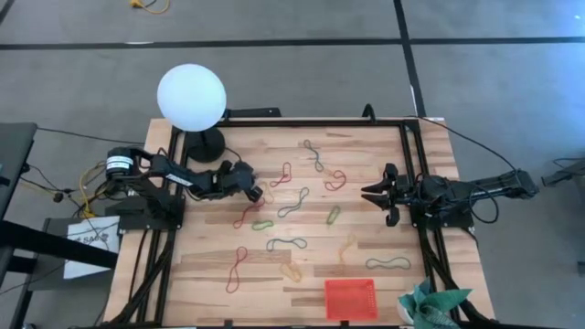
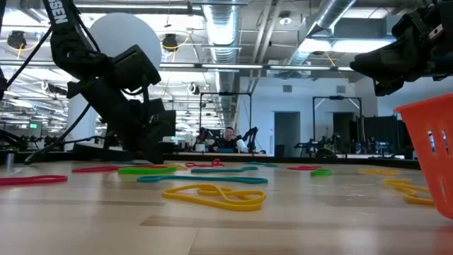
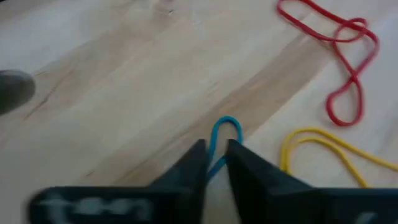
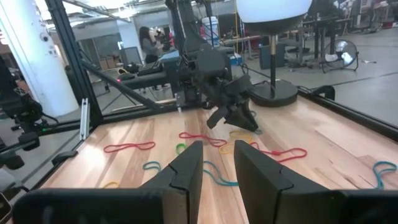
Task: Pick and place items into bin
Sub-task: Put the blue rubber band into the orange bin
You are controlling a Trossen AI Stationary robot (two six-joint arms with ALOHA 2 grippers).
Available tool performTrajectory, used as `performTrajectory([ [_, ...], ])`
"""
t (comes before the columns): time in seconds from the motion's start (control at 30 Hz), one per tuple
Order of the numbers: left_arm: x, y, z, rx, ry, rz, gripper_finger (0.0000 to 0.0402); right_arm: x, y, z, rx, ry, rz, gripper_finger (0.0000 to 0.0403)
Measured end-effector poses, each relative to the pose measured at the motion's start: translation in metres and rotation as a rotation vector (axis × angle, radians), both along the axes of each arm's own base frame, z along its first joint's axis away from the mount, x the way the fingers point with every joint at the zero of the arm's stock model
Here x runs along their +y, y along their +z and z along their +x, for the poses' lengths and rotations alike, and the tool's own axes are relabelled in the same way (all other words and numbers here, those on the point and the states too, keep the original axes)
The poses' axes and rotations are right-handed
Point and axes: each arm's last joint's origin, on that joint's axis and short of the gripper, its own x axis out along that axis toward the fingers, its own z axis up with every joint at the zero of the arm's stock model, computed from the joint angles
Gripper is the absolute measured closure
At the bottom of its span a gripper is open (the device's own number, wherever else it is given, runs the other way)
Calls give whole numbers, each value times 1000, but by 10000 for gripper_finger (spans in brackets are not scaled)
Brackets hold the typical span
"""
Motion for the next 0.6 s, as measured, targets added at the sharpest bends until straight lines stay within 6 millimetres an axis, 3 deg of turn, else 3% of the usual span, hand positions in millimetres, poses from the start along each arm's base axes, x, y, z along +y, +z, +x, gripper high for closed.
performTrajectory([
  [0.07, 0, 1, 2, -10, -29, 3, 391, 0, 0, 0, 0, 0, 0, 316],
  [0.23, -8, 12, 11, -83, -154, -41, 400, 0, 0, 0, 0, 0, 0, 316],
  [0.47, -33, 65, 34, -252, -380, 5, 401, 0, 0, 0, 1, 0, 0, 316],
  [0.6, -45, 85, 37, -129, -412, 104, 401, 0, -3, 0, 26, 0, -1, 316],
])
